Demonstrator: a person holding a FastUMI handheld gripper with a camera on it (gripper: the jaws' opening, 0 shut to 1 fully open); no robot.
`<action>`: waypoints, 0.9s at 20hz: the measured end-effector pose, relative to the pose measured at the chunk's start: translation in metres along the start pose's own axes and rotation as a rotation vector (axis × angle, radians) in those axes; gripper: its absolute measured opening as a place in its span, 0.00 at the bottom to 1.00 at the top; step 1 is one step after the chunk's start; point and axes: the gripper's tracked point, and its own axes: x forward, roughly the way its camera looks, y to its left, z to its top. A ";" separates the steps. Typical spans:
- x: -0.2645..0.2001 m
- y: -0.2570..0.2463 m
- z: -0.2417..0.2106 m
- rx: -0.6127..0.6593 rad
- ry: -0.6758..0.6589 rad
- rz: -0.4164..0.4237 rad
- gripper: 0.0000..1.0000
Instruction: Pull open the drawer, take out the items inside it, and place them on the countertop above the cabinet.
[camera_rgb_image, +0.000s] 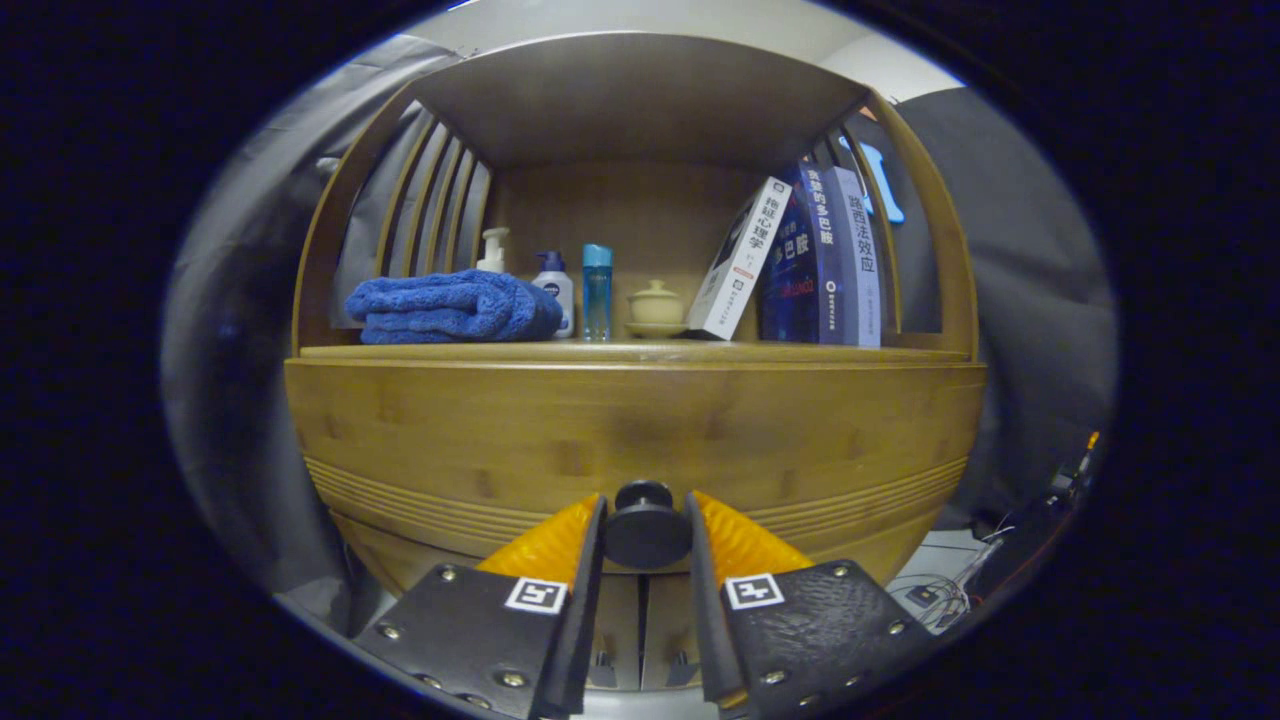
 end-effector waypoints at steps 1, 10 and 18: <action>0.001 -0.001 0.001 0.009 -0.017 -0.014 0.43; 0.000 -0.002 -0.008 -0.046 0.027 -0.013 0.38; -0.066 -0.009 -0.008 -0.090 0.064 0.014 0.31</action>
